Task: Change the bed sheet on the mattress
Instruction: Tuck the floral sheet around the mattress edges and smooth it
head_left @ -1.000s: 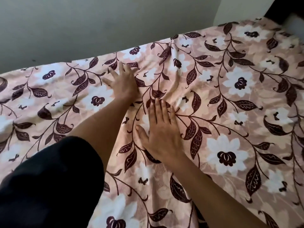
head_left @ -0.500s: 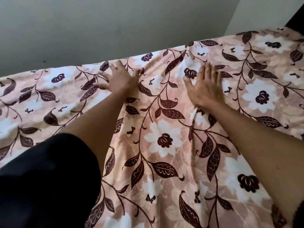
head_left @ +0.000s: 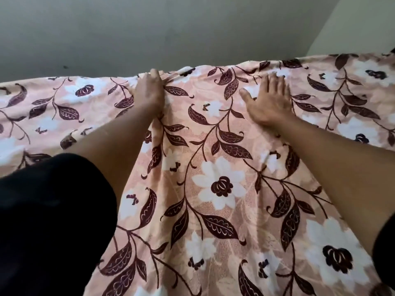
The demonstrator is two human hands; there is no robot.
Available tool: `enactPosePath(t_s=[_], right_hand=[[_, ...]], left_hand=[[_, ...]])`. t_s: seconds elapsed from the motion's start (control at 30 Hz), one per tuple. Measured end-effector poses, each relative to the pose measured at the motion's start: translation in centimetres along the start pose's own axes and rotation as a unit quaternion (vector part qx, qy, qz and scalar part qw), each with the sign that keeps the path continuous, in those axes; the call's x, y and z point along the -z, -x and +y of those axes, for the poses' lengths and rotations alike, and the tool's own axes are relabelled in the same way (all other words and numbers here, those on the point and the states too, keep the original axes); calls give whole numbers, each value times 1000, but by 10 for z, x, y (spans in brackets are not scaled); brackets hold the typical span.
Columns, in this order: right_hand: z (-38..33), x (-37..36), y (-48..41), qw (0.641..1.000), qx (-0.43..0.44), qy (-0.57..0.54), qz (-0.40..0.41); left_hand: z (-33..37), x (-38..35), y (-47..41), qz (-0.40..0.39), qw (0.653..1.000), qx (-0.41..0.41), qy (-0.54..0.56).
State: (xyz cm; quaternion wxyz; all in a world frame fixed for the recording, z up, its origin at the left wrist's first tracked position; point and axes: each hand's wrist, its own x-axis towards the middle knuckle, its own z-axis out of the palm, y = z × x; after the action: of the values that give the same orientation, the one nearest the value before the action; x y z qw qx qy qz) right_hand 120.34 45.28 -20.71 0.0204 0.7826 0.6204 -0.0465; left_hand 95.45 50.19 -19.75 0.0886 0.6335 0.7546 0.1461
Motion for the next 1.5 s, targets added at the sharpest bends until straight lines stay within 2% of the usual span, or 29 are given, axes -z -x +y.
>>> enactPosePath(t_s=[0.07, 0.17, 0.27, 0.33, 0.4, 0.47, 0.57, 0.6, 0.67, 0.73, 0.8, 0.87, 0.93, 1.0, 1.07, 1.13, 1.2, 1.33, 1.5], right_hand=[[-15, -2, -6, 1000, 1, -16, 2], [-84, -8, 11, 990, 138, -29, 11], [-148, -15, 47, 959, 265, -92, -47], [-148, -6, 66, 940, 281, -173, -84], [-113, 2, 82, 948, 231, -216, -37], [-52, 0, 98, 977, 142, -160, 22], [24, -8, 130, 999, -4, -29, -15], [29, -12, 139, 999, -28, -15, -24], [10, -21, 152, 999, -21, -26, -23], [-31, -27, 169, 998, 36, -55, -16], [-72, -34, 191, 989, 117, -86, -18], [-97, -37, 220, 967, 231, -95, -48], [-90, -34, 243, 935, 322, -132, -65], [-54, -26, 256, 941, 290, -172, -15], [1, -23, 264, 973, 170, -154, 31], [53, -20, 270, 995, 50, -81, -4], [66, -23, 279, 998, 2, -39, -51], [2, -38, 315, 993, 97, -55, -39], [-57, -50, 366, 950, 300, -71, -52]], left_hand=[[0, 1, -3, -6, 999, 23, 22], [-4, 6, -12, -34, 999, -2, -32], [-5, 10, -13, -55, 995, -47, -69], [-9, 14, -10, -54, 995, -64, -52], [-18, 22, -7, -44, 998, -46, 9], [-27, 30, 1, -24, 997, -18, 73], [-38, 39, 48, -36, 989, 12, 141], [-41, 35, 70, -46, 985, 21, 168], [-44, 25, 116, -73, 983, 35, 164], [-44, 16, 157, -90, 990, 31, 100], [-43, 13, 182, -77, 993, 20, 82], [-44, 17, 194, -50, 994, 26, 94], [-51, 22, 193, -31, 993, 46, 106], [-59, 27, 190, -16, 991, 77, 107], [-61, 34, 202, -30, 988, 111, 105], [-59, 41, 232, -76, 985, 114, 101], [-60, 47, 283, -117, 985, 91, 93], [-68, 55, 375, -115, 984, 97, 93], [-77, 57, 392, -66, 990, 106, 58]])
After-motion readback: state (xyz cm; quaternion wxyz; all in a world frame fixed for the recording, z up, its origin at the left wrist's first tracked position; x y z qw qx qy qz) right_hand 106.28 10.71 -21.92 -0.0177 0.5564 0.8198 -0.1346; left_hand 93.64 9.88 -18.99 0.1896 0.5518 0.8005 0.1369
